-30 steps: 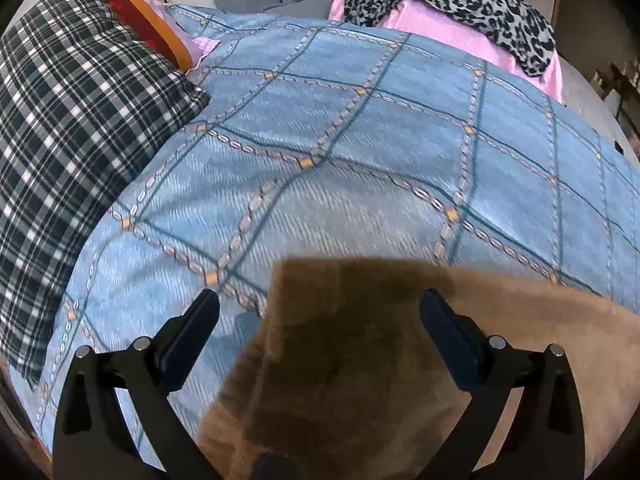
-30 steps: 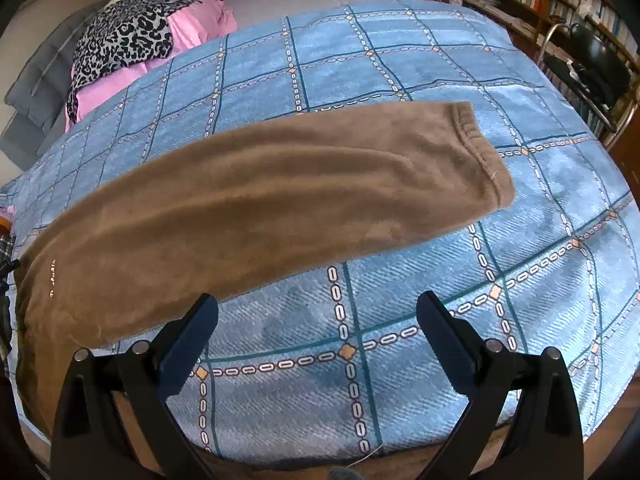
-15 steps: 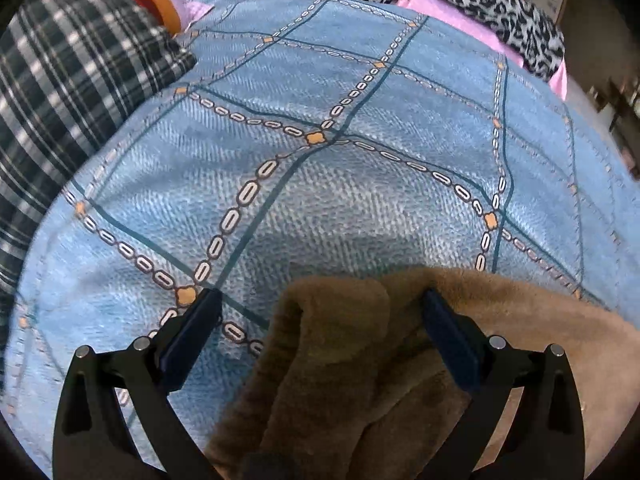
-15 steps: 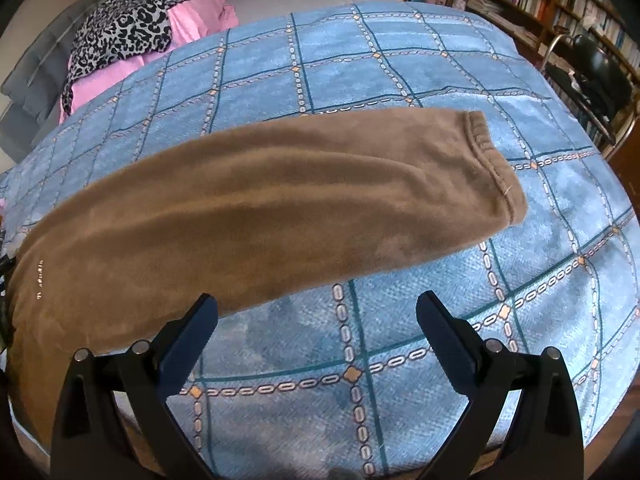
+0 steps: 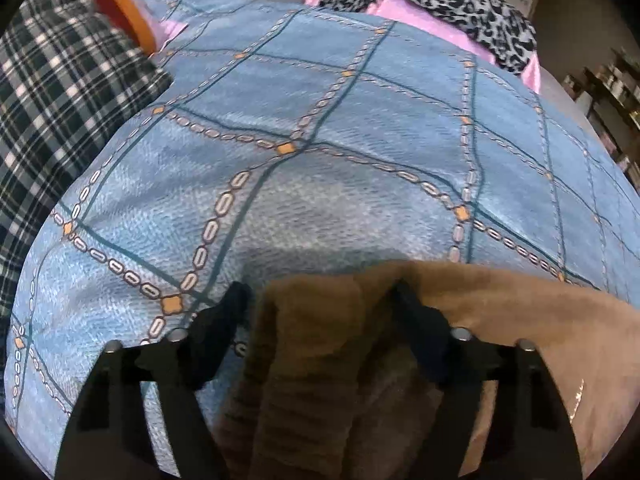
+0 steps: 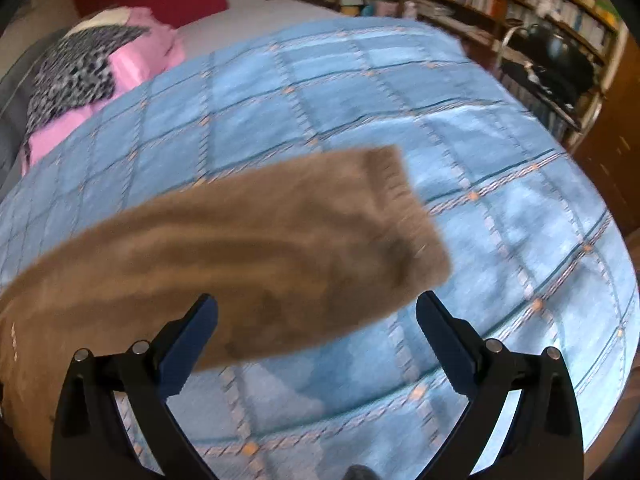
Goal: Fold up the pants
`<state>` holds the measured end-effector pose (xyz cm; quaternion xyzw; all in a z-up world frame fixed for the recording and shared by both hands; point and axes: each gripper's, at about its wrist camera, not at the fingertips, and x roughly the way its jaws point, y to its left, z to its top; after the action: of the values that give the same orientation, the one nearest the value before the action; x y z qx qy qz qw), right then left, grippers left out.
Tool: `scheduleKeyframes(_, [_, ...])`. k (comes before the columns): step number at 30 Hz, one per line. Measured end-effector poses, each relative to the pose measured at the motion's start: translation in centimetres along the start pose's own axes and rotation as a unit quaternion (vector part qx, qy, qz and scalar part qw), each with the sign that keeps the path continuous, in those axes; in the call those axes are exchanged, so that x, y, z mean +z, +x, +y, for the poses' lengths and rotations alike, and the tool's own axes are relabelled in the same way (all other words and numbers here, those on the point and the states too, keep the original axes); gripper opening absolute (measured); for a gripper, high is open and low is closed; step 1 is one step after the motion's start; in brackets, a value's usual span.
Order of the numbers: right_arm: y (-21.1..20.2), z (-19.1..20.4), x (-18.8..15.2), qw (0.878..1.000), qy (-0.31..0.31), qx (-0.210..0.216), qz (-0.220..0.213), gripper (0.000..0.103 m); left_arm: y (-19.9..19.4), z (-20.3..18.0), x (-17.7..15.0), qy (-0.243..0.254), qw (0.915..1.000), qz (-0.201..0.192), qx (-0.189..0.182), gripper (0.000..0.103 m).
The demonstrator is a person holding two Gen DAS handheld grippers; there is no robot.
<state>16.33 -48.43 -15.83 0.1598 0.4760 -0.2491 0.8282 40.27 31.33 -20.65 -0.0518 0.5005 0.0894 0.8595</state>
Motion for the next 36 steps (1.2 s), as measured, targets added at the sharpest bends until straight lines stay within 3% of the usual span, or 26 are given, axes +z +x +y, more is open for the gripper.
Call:
scheduleKeyframes(6, [3.4, -3.5, 4.2, 0.999, 0.04, -0.022, 0.002, 0.091, -0.5, 0.2, -0.2, -0.003, 0.9999, -0.01, -0.013, 0.062])
scheduleKeyframes(14, [8.1, -4.8, 7.5, 0.997, 0.067, 0.009, 0.034, 0.084, -0.7, -0.1, 0.0, -0.001, 1.0, -0.007, -0.003, 0.056])
scheduleKeyframes(18, [10.0, -4.4, 7.8, 0.997, 0.06, 0.015, 0.054, 0.07, -1.1, -0.7, 0.2, 0.006, 0.9999, -0.009, 0.004, 0.047])
scheduleKeyframes(21, [11.0, -4.6, 7.6, 0.995, 0.061, 0.021, 0.07, 0.05, -1.6, -0.8, 0.3, 0.009, 0.9998, -0.014, 0.008, 0.041])
scheduleKeyframes(25, [9.8, -4.5, 7.6, 0.997, 0.046, 0.014, 0.058, 0.022, -2.6, -1.1, 0.4, 0.017, 0.9994, -0.026, 0.014, 0.037])
scheduleKeyframes(31, [5.7, -5.1, 8.2, 0.998, 0.06, 0.028, 0.003, 0.014, -4.9, -0.7, 0.6, 0.004, 0.9988, -0.049, 0.006, 0.036])
scheduleKeyframes(36, [1.7, -5.2, 7.9, 0.997, 0.06, 0.029, -0.034, 0.013, -7.7, -0.1, 0.4, -0.003, 0.9973, -0.073, -0.01, 0.036])
